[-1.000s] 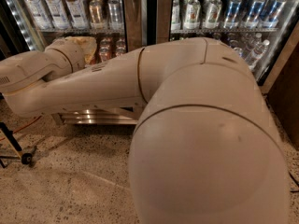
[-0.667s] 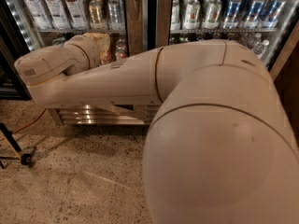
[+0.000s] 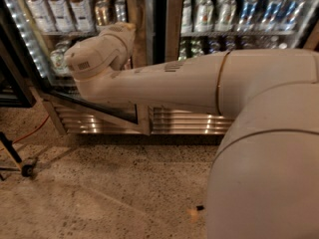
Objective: Close left fridge door
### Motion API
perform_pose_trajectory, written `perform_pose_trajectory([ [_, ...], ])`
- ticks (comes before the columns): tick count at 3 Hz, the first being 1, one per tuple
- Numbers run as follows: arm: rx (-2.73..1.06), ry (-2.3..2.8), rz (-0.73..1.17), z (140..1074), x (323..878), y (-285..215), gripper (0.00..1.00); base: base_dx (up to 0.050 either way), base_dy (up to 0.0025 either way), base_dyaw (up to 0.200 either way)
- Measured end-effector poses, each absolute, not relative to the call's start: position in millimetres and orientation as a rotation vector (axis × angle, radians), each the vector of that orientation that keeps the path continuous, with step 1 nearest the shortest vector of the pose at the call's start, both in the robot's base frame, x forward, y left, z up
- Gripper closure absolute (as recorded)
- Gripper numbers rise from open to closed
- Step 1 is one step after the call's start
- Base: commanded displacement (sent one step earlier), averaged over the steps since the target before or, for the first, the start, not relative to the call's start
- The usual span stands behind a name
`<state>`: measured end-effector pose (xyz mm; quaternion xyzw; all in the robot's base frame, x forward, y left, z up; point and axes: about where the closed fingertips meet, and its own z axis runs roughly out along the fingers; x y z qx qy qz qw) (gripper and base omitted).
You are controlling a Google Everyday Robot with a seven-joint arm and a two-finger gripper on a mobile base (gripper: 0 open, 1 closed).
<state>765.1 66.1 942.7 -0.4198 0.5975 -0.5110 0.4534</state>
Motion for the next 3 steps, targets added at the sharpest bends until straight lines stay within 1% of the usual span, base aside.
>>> perform_pose_trajectory([
  [1, -1.035, 1.462, -1.234, 945.6, 766.7, 64.8, 1.00, 0.000, 0.00000, 0.000],
  [3, -1.035, 1.462, -1.234, 945.6, 766.7, 64.7, 1.00, 0.050, -0.00003, 0.001],
])
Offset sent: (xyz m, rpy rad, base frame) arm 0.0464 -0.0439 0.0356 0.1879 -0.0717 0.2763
